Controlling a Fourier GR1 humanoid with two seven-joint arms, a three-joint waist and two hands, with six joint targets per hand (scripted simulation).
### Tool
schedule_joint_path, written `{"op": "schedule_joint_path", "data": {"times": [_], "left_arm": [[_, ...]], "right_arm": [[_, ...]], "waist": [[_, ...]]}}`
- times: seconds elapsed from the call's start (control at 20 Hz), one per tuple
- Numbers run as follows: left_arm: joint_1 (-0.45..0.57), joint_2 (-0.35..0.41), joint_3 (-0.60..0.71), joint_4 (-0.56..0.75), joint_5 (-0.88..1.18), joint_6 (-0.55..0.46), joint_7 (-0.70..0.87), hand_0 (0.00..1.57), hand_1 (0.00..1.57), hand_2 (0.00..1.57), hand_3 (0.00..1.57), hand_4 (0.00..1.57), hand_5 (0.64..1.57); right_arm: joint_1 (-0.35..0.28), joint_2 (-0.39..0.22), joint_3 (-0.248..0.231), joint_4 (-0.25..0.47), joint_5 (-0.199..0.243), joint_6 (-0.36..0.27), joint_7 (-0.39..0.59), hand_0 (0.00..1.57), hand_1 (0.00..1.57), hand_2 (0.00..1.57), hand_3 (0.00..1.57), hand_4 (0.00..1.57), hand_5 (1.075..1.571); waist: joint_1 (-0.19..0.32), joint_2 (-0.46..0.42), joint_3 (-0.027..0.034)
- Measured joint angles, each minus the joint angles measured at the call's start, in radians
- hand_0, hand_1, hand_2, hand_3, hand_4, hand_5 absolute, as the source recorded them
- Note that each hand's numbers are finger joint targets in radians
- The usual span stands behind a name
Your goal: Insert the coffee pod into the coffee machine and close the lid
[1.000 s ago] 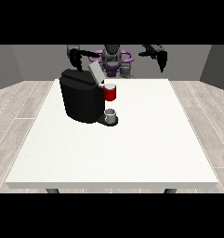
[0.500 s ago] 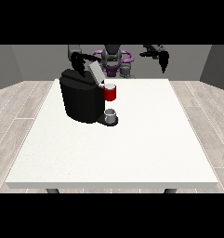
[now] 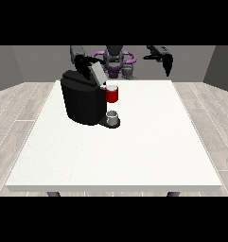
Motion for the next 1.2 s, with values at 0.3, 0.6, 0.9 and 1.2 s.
{"op": "schedule_joint_path", "data": {"times": [0.3, 0.6, 0.9, 1.2], "left_arm": [[0.003, 0.020, 0.009, 0.012, 0.015, -0.006, -0.016, 0.00, 0.00, 0.00, 0.00, 0.00, 1.571], [-0.015, 0.021, 0.006, 0.020, 0.014, 0.015, -0.009, 0.00, 0.00, 0.00, 0.00, 0.16, 1.571], [-0.011, 0.026, 0.009, 0.053, 0.011, 0.018, -0.024, 0.00, 0.00, 0.00, 0.00, 0.14, 1.571], [-0.026, 0.019, -0.009, 0.026, 0.022, 0.014, 0.008, 0.00, 0.00, 0.00, 0.00, 0.00, 1.571]], "right_arm": [[-0.029, 0.022, 0.006, 0.017, 0.015, -0.016, -0.023, 0.00, 0.00, 0.00, 0.00, 0.00, 1.571], [-0.076, 0.028, 0.008, 0.035, 0.024, -0.032, 0.016, 0.00, 0.00, 0.00, 0.00, 0.14, 1.571], [-0.097, 0.043, 0.026, 0.023, 0.030, -0.052, 0.079, 0.00, 0.00, 0.00, 0.00, 0.15, 1.571], [-0.136, 0.044, 0.072, 0.038, 0.088, -0.055, 0.060, 0.00, 0.00, 0.00, 0.00, 0.07, 1.571]], "waist": [[-0.001, 0.007, 0.0014], [-0.001, 0.013, 0.0056], [-0.003, 0.017, 0.0123], [0.034, 0.010, 0.0071]]}}
